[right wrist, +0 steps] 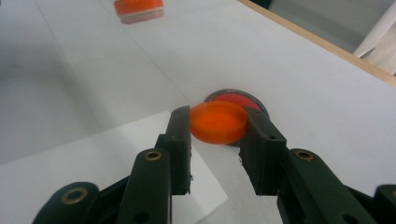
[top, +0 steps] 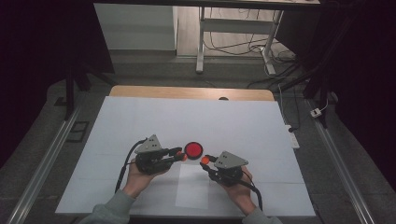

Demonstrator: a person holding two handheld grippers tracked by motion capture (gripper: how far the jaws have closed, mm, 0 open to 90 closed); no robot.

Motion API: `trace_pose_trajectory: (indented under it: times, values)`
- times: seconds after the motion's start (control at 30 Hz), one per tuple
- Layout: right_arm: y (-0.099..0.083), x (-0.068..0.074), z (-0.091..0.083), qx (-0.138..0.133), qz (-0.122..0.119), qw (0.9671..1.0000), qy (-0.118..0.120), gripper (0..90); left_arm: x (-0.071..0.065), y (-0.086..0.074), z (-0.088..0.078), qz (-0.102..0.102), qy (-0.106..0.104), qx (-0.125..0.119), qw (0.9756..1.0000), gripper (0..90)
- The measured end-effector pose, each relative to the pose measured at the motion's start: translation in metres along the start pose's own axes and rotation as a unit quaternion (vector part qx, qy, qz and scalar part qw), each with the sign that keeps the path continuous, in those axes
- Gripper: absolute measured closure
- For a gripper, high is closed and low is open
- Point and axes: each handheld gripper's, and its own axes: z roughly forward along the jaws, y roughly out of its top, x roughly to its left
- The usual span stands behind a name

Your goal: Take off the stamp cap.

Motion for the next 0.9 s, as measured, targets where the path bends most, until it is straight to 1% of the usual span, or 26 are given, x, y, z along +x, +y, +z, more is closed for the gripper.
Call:
trace_pose_trajectory:
  times: [0.27, 0.3, 0.33, 0.4, 0.5, 0.67, 0.77, 0.9]
  values:
    - [-0.01, -0.01, -0.017, 0.0, 0.012, 0.9998, -0.015, 64.5, 0.0, 0.0, -0.001, -0.001, 0.0, -0.001, 1.0, 72.6]
    - [-0.011, -0.011, -0.018, -0.005, 0.014, 0.9998, -0.016, 64.5, 0.0, 0.0, -0.001, -0.001, 0.0, -0.001, 1.0, 72.6]
    - [-0.012, -0.012, -0.02, -0.001, 0.014, 0.9997, -0.02, 64.5, 0.0, 0.0, -0.001, -0.001, 0.0, 0.0, 1.0, 72.6]
    - [-0.014, -0.014, -0.024, -0.004, 0.017, 0.9997, -0.02, 64.5, 0.001, 0.0, -0.001, -0.001, -0.001, 0.001, 1.0, 72.6]
    - [-0.017, -0.016, -0.027, -0.006, 0.021, 0.9995, -0.024, 64.5, 0.001, -0.001, 0.0, 0.0, -0.001, 0.003, 1.0, 72.6]
    - [-0.022, -0.018, -0.034, -0.002, 0.022, 0.9993, -0.031, 64.5, 0.002, -0.001, -0.001, -0.001, 0.0, 0.003, 1.0, 72.6]
    - [-0.024, -0.02, -0.04, -0.003, 0.028, 0.9989, -0.037, 64.5, 0.002, -0.001, -0.002, -0.002, 0.001, 0.004, 1.0, 72.6]
    - [-0.028, -0.022, -0.049, -0.003, 0.029, 0.9985, -0.047, 64.5, 0.003, -0.001, -0.002, -0.001, 0.001, 0.004, 1.0, 72.6]
